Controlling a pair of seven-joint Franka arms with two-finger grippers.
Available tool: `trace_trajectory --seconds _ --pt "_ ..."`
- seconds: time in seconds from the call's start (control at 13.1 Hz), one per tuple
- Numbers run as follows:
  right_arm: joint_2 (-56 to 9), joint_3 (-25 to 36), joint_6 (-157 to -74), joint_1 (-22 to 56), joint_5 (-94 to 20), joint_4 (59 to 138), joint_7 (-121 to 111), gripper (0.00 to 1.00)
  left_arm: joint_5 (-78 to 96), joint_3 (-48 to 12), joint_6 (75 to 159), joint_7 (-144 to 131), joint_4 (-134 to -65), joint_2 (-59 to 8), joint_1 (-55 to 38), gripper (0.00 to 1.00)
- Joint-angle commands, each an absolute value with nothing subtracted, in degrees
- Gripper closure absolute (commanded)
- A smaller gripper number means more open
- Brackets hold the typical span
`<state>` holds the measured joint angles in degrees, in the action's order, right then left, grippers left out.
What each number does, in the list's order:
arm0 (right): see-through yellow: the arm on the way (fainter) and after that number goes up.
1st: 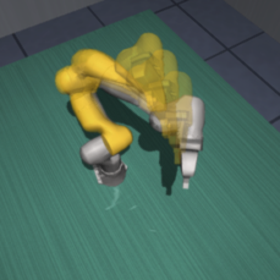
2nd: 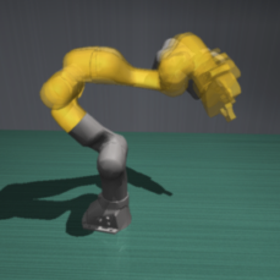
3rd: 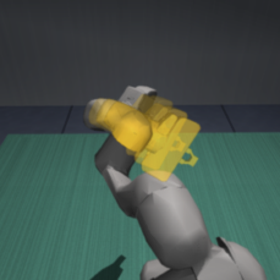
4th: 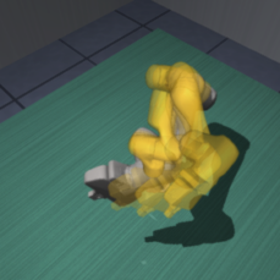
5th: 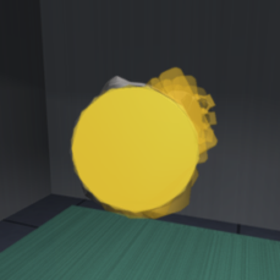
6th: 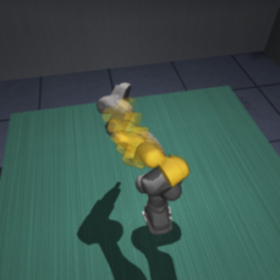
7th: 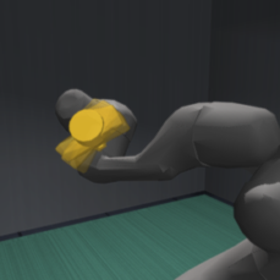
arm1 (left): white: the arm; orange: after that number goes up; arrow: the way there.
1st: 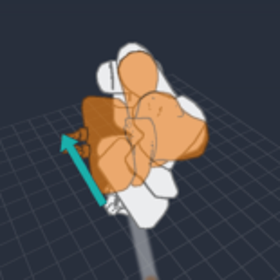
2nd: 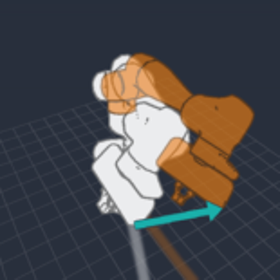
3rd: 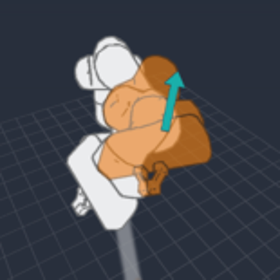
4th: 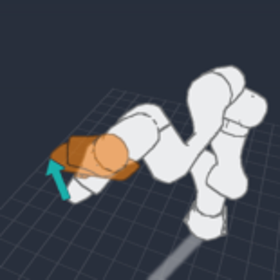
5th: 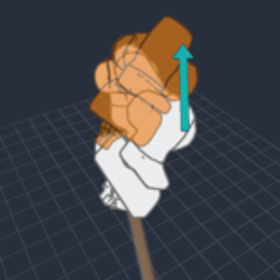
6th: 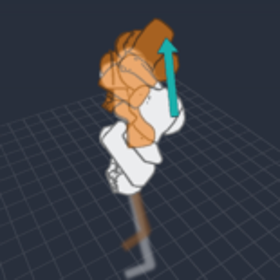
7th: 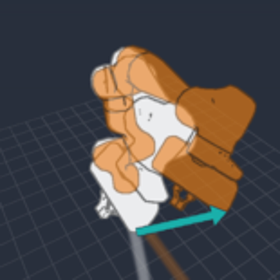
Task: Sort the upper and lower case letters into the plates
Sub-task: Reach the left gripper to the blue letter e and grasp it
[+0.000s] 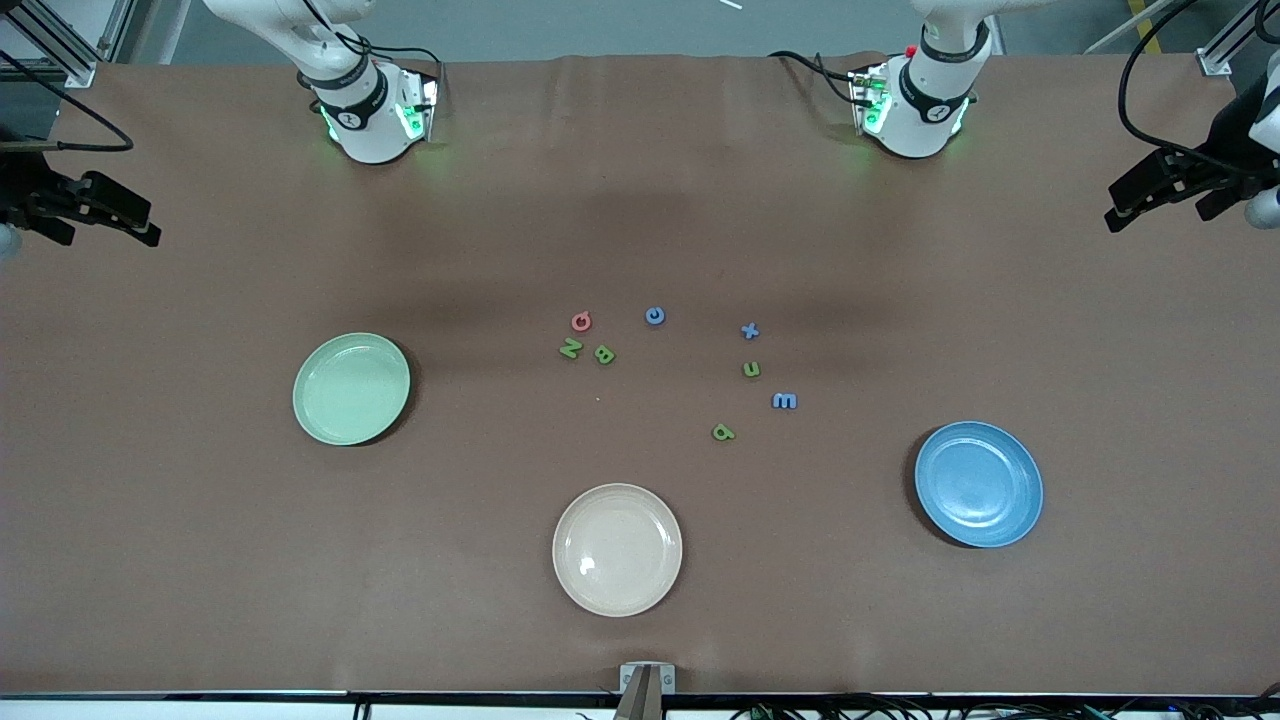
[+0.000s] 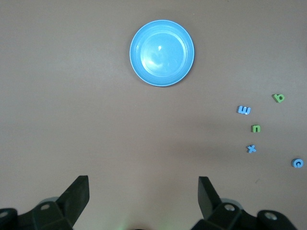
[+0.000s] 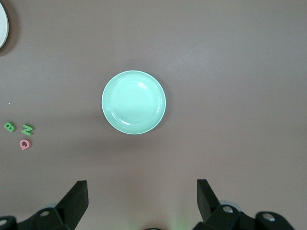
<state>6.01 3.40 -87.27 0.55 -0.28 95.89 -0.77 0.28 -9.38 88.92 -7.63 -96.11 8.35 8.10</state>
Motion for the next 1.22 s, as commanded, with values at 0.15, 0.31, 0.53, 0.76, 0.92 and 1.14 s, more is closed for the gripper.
trace_trajectory --seconds 0.15,0.31,0.53,0.76,0.92,1.14 --pt "8.1 3.0 -89.1 0.2 -0.6 98.2 -1.4 0.00 1.1 -9.8 86.3 -5.9 -94.4 7.7 8.1 0.00" --pt "8.2 2.9 -89.1 0.2 -0.7 98.2 -1.4 0.00 1.1 -9.9 86.3 -5.9 -92.9 6.4 7.7 0.00" --pt "8.2 3.1 -88.9 0.1 -2.4 98.3 -1.4 0.00 1.4 -11.2 86.5 -7.6 -94.1 4.8 5.0 0.00" --pt "8.2 3.1 -88.9 0.1 -2.6 98.2 -1.7 0.00 1.8 -16.8 92.7 -15.7 -98.9 2.6 4.7 0.00" --pt "8.3 2.9 -89.1 0.3 -2.0 98.1 -2.2 0.00 1.8 -21.5 98.5 -24.7 -101.2 -1.1 4.7 0.00" --pt "8.0 3.0 -89.1 0.2 -1.8 97.7 -2.2 0.00 1.1 -26.6 106.4 -36.3 -102.0 -9.3 3.8 0.00"
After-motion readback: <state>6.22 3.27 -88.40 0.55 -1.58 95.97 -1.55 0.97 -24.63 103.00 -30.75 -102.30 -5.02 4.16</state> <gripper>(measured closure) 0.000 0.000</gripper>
